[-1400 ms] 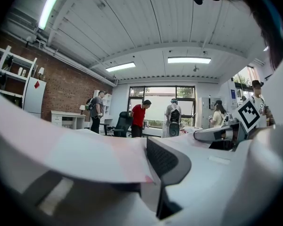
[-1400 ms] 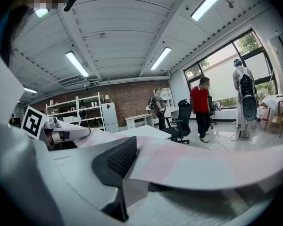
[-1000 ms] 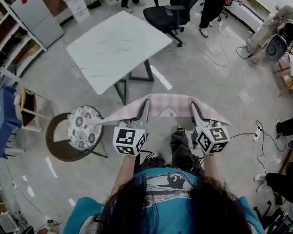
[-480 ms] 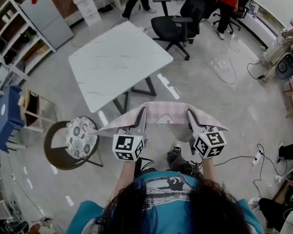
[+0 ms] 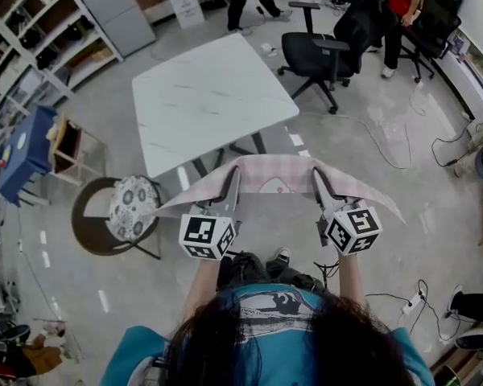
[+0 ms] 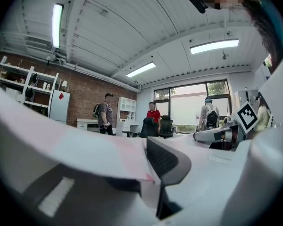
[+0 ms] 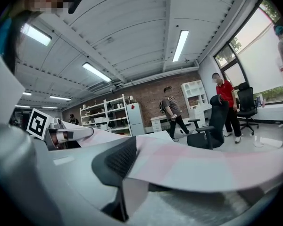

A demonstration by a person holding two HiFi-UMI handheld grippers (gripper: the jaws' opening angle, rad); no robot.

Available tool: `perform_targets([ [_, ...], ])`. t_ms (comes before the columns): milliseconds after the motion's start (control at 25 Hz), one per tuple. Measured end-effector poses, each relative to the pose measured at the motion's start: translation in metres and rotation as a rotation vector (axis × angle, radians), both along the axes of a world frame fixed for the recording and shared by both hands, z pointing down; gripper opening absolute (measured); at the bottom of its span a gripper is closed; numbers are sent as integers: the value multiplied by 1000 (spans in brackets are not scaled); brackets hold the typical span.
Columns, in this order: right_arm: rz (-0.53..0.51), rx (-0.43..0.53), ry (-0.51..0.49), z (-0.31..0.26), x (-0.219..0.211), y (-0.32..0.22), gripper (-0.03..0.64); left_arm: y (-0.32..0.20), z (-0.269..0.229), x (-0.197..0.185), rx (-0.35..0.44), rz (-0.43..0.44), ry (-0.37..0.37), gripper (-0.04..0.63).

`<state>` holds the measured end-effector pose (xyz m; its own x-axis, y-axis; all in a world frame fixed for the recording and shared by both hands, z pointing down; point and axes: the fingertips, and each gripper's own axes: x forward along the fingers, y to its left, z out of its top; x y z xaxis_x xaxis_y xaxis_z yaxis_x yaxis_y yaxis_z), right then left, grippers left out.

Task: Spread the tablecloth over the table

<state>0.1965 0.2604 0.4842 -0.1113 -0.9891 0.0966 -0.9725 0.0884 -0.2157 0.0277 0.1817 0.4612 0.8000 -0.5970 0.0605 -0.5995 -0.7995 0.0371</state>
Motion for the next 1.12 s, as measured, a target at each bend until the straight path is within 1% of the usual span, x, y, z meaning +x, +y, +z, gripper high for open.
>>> perform_targets([
  [240,-108,48,22,-23,0,-38,74,-18,-27,-6,62,-74,-21,61],
  [600,-226,124,23,-64,-17,-86,77,-48,-74,-26,169,-150,-24,61],
  [920,-284,202,63,-105,-33,-156,77,-111,-111,-43,255,-195,-4,60],
  [1120,-338,237,134,-130,-41,-215,77,-163,-128,-50,295,-232,0,60],
])
